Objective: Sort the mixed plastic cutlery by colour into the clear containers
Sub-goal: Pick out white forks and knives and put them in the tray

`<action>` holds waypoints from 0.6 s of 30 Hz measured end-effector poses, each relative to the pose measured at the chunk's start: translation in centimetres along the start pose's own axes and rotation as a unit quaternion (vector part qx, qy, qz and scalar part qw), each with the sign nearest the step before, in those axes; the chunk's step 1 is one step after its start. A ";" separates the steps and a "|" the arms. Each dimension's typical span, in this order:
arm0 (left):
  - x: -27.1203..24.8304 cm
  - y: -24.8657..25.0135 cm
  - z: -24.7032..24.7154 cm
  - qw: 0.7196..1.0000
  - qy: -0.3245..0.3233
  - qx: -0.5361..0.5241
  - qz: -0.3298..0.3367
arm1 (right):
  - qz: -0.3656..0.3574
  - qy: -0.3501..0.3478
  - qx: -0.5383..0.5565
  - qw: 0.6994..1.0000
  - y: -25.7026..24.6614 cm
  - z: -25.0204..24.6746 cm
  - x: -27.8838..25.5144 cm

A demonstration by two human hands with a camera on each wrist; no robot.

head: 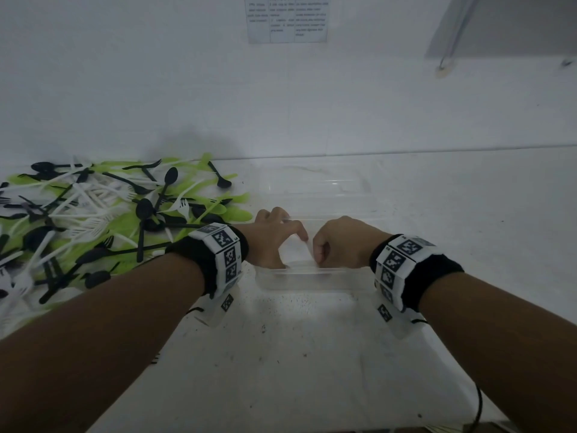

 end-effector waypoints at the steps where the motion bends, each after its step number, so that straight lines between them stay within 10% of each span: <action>1: 0.1 -0.1 0.0 1.000 0.001 0.003 -0.001 | 0.002 0.001 0.006 1.000 0.1 0.1 0.0; 18: -4.5 -3.7 -2.8 0.976 0.101 -0.191 -0.021 | 0.028 0.029 0.014 0.999 -0.4 -1.6 -0.5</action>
Point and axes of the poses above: each hand's wrist, its own x-axis towards the middle knuckle, its own z-axis out of the palm, y = z × x, the point moved 6 cm from there along x, towards the middle knuckle, and after that the axes turned 8 degrees about -y, right-handed, at the moved point
